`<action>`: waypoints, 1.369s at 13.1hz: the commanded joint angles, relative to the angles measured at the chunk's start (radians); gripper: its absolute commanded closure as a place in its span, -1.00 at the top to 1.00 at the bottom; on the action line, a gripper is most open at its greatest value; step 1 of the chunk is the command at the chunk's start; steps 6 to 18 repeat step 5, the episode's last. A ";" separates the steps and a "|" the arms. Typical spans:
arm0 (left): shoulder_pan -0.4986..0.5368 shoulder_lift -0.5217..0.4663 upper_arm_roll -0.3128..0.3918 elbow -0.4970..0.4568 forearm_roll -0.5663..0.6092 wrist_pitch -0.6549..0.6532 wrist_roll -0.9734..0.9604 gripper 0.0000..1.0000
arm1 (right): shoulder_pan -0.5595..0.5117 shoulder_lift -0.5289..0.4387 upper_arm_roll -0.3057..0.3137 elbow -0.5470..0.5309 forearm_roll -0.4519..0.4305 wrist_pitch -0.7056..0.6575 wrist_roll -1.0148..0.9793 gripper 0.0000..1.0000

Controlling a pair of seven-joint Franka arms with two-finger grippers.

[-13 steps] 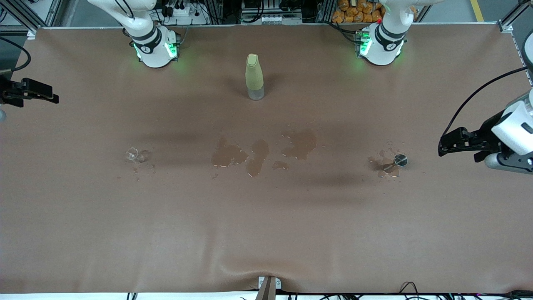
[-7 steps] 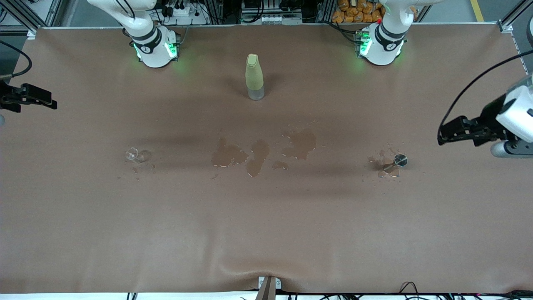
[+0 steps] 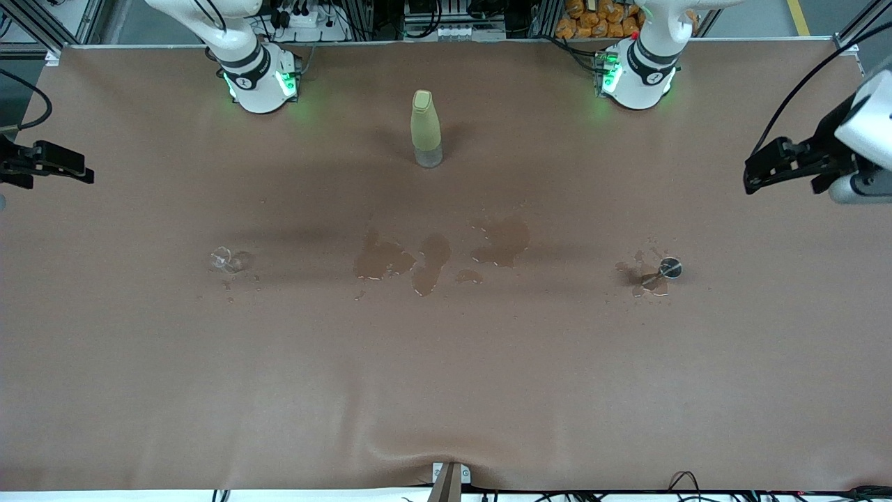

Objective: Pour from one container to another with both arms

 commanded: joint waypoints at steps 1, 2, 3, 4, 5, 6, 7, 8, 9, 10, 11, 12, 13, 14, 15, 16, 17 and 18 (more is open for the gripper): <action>-0.006 -0.026 -0.004 -0.055 0.035 0.076 -0.002 1.00 | 0.012 -0.008 -0.006 -0.006 -0.005 0.009 0.007 1.00; -0.006 -0.028 -0.004 -0.077 0.035 0.107 0.007 1.00 | 0.015 -0.006 -0.006 -0.001 -0.003 0.021 0.007 1.00; -0.006 -0.028 -0.004 -0.083 0.034 0.116 0.020 1.00 | 0.017 -0.005 -0.006 -0.001 -0.001 0.059 0.007 1.00; -0.006 -0.029 -0.007 -0.083 0.031 0.115 0.024 1.00 | 0.018 0.000 -0.006 -0.001 0.003 0.087 0.007 1.00; -0.006 -0.037 -0.010 -0.081 0.005 0.106 0.026 1.00 | 0.020 0.004 -0.004 -0.001 0.005 0.107 0.012 1.00; -0.006 -0.037 -0.010 -0.081 0.005 0.106 0.026 1.00 | 0.020 0.004 -0.004 -0.001 0.005 0.107 0.012 1.00; -0.006 -0.037 -0.010 -0.081 0.005 0.106 0.026 1.00 | 0.020 0.004 -0.004 -0.001 0.005 0.107 0.012 1.00; -0.006 -0.037 -0.010 -0.081 0.005 0.106 0.026 1.00 | 0.020 0.004 -0.004 -0.001 0.005 0.107 0.012 1.00; -0.006 -0.037 -0.010 -0.081 0.005 0.106 0.026 1.00 | 0.020 0.004 -0.004 -0.001 0.005 0.107 0.012 1.00; -0.006 -0.037 -0.010 -0.081 0.005 0.106 0.026 1.00 | 0.020 0.004 -0.004 -0.001 0.005 0.107 0.012 1.00; -0.006 -0.037 -0.010 -0.081 0.005 0.106 0.026 1.00 | 0.020 0.004 -0.004 -0.001 0.005 0.107 0.012 1.00; -0.006 -0.037 -0.010 -0.081 0.005 0.106 0.026 1.00 | 0.020 0.004 -0.004 -0.001 0.005 0.107 0.012 1.00; -0.006 -0.037 -0.010 -0.081 0.005 0.106 0.026 1.00 | 0.020 0.004 -0.004 -0.001 0.005 0.107 0.012 1.00; -0.006 -0.037 -0.010 -0.081 0.005 0.106 0.026 1.00 | 0.020 0.004 -0.004 -0.001 0.005 0.107 0.012 1.00; -0.006 -0.037 -0.010 -0.081 0.005 0.106 0.026 1.00 | 0.020 0.004 -0.004 -0.001 0.005 0.107 0.012 1.00; -0.006 -0.037 -0.010 -0.081 0.005 0.106 0.026 1.00 | 0.020 0.004 -0.004 -0.001 0.005 0.107 0.012 1.00; -0.006 -0.037 -0.010 -0.081 0.005 0.106 0.026 1.00 | 0.020 0.004 -0.004 -0.001 0.005 0.107 0.012 1.00; -0.006 -0.037 -0.010 -0.081 0.005 0.106 0.026 1.00 | 0.020 0.004 -0.004 -0.001 0.005 0.107 0.012 1.00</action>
